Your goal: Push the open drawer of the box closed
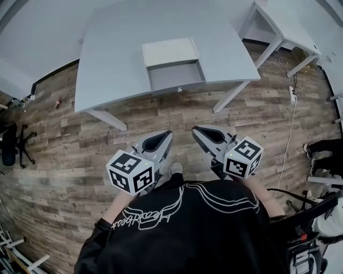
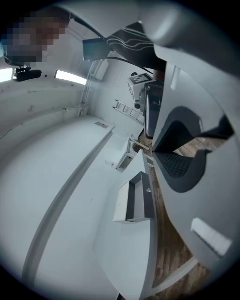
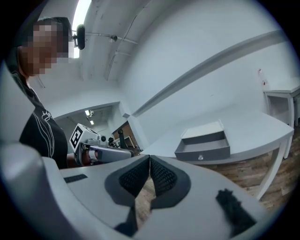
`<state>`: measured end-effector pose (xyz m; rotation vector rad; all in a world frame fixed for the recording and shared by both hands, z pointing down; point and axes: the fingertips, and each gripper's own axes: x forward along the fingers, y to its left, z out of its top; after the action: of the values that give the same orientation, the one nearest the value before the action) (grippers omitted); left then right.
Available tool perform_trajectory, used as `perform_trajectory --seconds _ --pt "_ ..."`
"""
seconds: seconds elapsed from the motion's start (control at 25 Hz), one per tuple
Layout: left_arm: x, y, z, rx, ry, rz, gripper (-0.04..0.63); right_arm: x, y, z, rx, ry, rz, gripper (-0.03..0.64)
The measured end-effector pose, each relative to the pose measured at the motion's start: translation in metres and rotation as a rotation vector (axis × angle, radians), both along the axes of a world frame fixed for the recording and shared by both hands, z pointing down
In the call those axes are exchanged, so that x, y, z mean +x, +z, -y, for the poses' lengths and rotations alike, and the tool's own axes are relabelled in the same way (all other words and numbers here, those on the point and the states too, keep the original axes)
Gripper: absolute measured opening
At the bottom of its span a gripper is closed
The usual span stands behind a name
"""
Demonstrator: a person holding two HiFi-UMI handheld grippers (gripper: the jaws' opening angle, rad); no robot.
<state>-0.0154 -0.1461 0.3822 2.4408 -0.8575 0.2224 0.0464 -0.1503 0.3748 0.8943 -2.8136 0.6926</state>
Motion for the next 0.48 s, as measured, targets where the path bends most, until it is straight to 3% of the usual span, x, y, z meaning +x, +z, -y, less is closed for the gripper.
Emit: perform_trajectory --seconds 0.16,0.48 --pt "-0.006 0.008 0.046 -0.006 0.027 0.007 0.008 -0.009 0.004 0.049 0.013 0.024 -0.014 0.011" --pt "-0.002 0.035 0.084 -0.065 0.041 0.020 0.008 -0.004 0.036 0.093 -0.006 0.046 -0.047 0.011"
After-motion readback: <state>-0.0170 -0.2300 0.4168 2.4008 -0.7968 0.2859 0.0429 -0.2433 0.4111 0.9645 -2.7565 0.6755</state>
